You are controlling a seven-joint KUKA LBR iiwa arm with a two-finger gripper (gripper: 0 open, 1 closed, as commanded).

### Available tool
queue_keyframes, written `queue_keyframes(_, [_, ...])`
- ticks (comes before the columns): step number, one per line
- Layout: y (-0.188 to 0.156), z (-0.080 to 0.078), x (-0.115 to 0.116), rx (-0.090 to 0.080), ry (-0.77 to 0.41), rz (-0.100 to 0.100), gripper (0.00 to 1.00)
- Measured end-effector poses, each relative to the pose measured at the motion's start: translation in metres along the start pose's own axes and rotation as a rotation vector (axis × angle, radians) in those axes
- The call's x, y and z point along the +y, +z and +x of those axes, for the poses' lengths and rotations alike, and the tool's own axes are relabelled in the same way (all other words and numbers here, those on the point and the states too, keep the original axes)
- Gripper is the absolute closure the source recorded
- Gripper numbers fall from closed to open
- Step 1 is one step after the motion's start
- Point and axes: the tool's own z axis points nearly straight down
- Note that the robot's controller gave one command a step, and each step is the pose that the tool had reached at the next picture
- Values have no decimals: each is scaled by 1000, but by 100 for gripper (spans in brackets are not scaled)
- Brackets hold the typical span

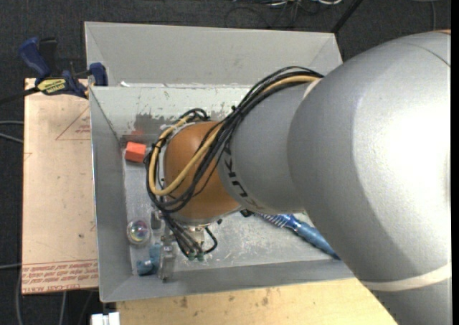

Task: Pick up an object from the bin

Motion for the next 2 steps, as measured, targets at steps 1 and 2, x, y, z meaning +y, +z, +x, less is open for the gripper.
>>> queue_keyframes(1, [-1, -2, -5, -2, 10, 3, 100])
queue_keyframes(2, [-151, -25, 25, -12, 13, -2, 100])
